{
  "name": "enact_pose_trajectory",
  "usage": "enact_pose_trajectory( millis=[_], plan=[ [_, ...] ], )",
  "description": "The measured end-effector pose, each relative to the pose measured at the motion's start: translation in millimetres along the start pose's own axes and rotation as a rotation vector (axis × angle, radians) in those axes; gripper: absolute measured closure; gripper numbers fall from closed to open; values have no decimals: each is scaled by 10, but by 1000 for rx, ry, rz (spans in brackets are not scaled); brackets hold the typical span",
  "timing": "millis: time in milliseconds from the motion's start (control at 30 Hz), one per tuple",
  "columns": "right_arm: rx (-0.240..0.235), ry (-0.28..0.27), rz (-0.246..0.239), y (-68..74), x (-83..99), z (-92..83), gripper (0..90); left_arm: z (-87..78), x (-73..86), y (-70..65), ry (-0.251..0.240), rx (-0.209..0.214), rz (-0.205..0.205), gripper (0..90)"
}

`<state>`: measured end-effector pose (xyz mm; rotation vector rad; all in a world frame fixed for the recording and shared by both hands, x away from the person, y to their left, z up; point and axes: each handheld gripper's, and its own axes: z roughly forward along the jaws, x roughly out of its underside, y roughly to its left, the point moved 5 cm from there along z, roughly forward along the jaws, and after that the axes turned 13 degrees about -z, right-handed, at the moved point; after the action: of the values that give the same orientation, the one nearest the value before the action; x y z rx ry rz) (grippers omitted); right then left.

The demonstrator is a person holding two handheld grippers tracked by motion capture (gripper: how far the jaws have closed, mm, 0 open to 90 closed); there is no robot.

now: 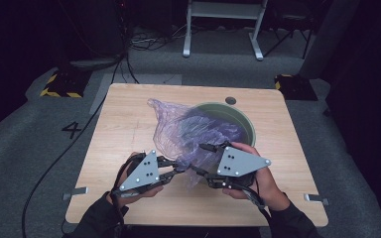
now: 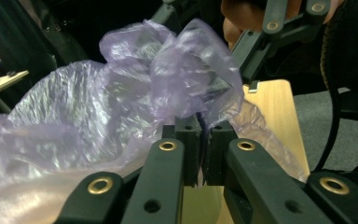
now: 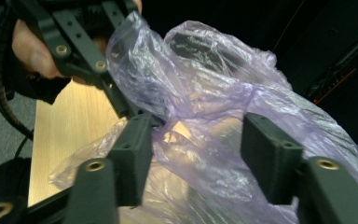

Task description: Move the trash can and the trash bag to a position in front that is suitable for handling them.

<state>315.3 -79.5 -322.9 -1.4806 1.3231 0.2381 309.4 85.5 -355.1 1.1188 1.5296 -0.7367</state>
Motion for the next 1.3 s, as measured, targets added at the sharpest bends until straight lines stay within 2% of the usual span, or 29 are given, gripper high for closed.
enact_pose_trajectory(
  millis=[33,67,100,133,167,200,233,267,333,367,433,533,567,600,667,700,733,767,933,1000,1033,1100,1200,1233,1267,1300],
  plan=[
    [0,0,0,0,0,0,472,0,0,0,0,0,0,868],
    [-16,-11,4,13,22,8,536,4,10,6,5,1,-5,868],
    [-16,-11,4,13,22,8,536,4,10,6,5,1,-5,866],
    [-41,-18,-1,31,37,8,648,4,12,7,7,3,-7,861],
    [-55,-26,-4,43,41,5,705,7,16,1,2,7,-9,850],
    [-55,-26,-4,43,41,5,705,7,16,1,2,7,-9,828],
    [-62,-31,-11,56,53,-5,788,12,22,-22,4,26,2,810],
    [-66,-35,-12,56,63,-5,826,19,26,-30,10,18,7,796],
    [-69,-42,-5,58,74,-7,857,27,29,-33,12,9,13,770],
    [-66,-48,2,54,88,-10,877,32,30,-30,10,1,9,717],
    [-41,-67,37,16,133,-52,895,27,38,-13,4,-4,-8,583],
    [-13,-89,80,-39,180,-151,897,-3,64,22,7,-17,-25,468],
    [-13,-89,80,-39,180,-151,897,-16,73,40,5,-26,-43,468],
    [12,-94,102,-69,217,-235,897,-56,86,86,-4,-52,-61,431],
    [33,-97,118,-93,263,-319,897,-83,90,111,-15,-64,-72,396],
    [41,-98,131,-102,287,-360,898,-139,89,164,-39,-84,-106,374],
    [49,-101,141,-112,310,-399,898,-139,89,164,-39,-84,-106,348],
    [49,-101,141,-112,310,-399,898,-164,88,195,-45,-102,-119,348],
    [88,-117,176,-128,416,-577,897,-245,89,348,-84,-165,-196,214],
    [102,-120,189,-110,461,-654,898,-254,99,477,-94,-211,-250,181],
    [102,-120,189,-110,461,-654,898,-254,99,477,-94,-211,-250,165],
    [106,-127,195,-89,490,-710,898,-262,107,562,-116,-215,-287,163],
    [105,-132,199,-62,519,-755,898,-253,131,727,-111,-252,-319,158],
    [107,-134,203,-55,528,-770,897,-253,131,727,-111,-252,-319,158],
    [110,-135,205,-50,538,-784,897,-236,154,787,-106,-241,-345,157],
    [110,-135,205,-50,538,-784,897,-236,154,787,-106,-241,-345,159]
  ],
)
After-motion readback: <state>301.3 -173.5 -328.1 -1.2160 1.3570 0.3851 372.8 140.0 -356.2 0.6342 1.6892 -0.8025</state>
